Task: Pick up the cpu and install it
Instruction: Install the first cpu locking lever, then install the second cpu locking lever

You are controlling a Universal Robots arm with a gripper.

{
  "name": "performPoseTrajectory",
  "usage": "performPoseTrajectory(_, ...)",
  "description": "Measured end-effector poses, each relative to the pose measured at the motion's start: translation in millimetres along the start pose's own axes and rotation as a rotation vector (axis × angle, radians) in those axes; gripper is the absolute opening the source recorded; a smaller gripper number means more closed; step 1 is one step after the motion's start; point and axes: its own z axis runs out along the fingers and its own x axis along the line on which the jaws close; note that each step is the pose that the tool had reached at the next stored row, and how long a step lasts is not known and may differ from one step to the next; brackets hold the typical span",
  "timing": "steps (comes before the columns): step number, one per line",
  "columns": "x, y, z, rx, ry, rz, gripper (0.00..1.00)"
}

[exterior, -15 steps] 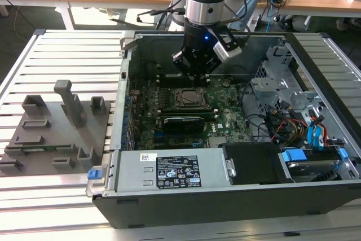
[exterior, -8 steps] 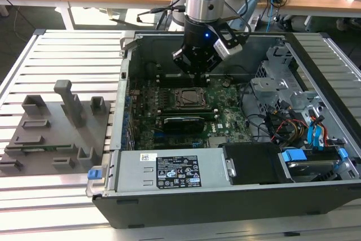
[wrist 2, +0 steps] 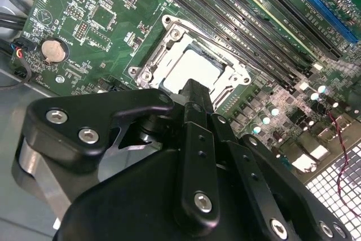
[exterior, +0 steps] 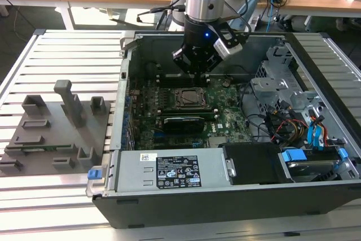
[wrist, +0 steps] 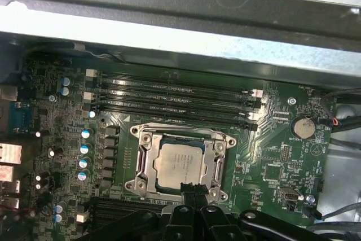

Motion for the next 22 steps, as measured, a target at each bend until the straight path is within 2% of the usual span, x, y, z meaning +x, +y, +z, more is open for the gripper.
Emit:
performPoseTrajectory(7,0.1,-1.0,-0.8,0.0004,0.0003,0.0,0.11)
performPoseTrajectory(8,0.4,-4.0,-0.4,0.0001,0.0,0.0,0.11)
performPoseTrajectory(10,1.6,-14.0,0.4,0.0,-0.0001,0.0,0.11)
performPoseTrajectory(11,3.3,-28.6,1.7,-0.0017,-0.0002,0.0,0.11)
performPoseTrajectory(12,4.2,-35.5,2.3,-0.0076,-0.0008,0.0,0.11)
performPoseTrajectory(13,5.0,-42.1,3.1,-0.0327,-0.0037,0.0,0.11)
performPoseTrajectory(16,6.3,-51.7,4.1,-0.0699,-0.008,0.001,0.11)
performPoseTrajectory(18,7.9,-62.0,5.1,-0.0989,-0.0112,0.001,0.11)
performPoseTrajectory(19,9.0,-67.8,5.9,-0.118,-0.0135,0.001,0.11)
performPoseTrajectory(21,10.0,-71.8,6.2,-0.1407,-0.0161,0.002,0.11)
performPoseTrajectory(22,10.7,-73.8,6.5,-0.1562,-0.0179,0.002,0.11)
